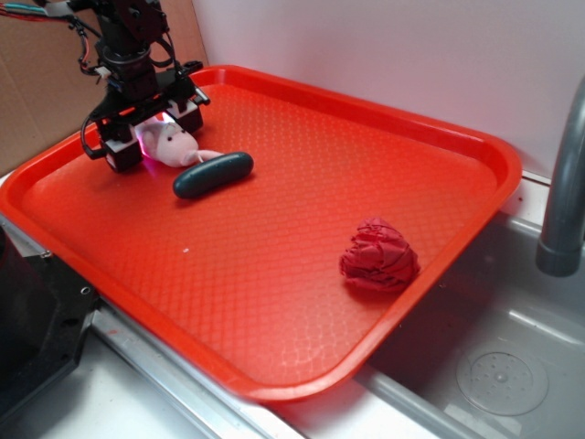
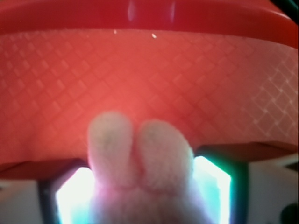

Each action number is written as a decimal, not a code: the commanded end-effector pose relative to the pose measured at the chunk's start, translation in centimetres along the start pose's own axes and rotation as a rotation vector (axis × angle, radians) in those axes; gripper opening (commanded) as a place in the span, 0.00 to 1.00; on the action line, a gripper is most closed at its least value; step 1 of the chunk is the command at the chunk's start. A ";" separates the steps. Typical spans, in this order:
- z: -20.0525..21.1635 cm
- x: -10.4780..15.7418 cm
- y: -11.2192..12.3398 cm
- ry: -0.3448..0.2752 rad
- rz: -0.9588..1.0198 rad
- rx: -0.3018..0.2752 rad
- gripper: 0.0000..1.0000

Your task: Grab the pink bunny.

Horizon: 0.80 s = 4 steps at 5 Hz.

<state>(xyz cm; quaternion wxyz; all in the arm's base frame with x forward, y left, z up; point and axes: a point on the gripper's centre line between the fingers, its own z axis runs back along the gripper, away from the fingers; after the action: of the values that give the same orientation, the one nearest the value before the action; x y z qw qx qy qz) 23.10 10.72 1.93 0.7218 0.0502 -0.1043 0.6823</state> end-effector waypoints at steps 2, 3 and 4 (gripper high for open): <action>5.7 1.6 -0.6 0.032 -0.347 -0.057 0.00; 9.4 0.6 -0.8 0.056 -0.582 -0.149 0.00; 13.2 -1.1 -0.4 0.103 -0.813 -0.250 0.00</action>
<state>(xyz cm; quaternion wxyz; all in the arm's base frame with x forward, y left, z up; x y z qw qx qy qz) 22.37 5.08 13.12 0.9409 -0.0366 -0.0877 0.3249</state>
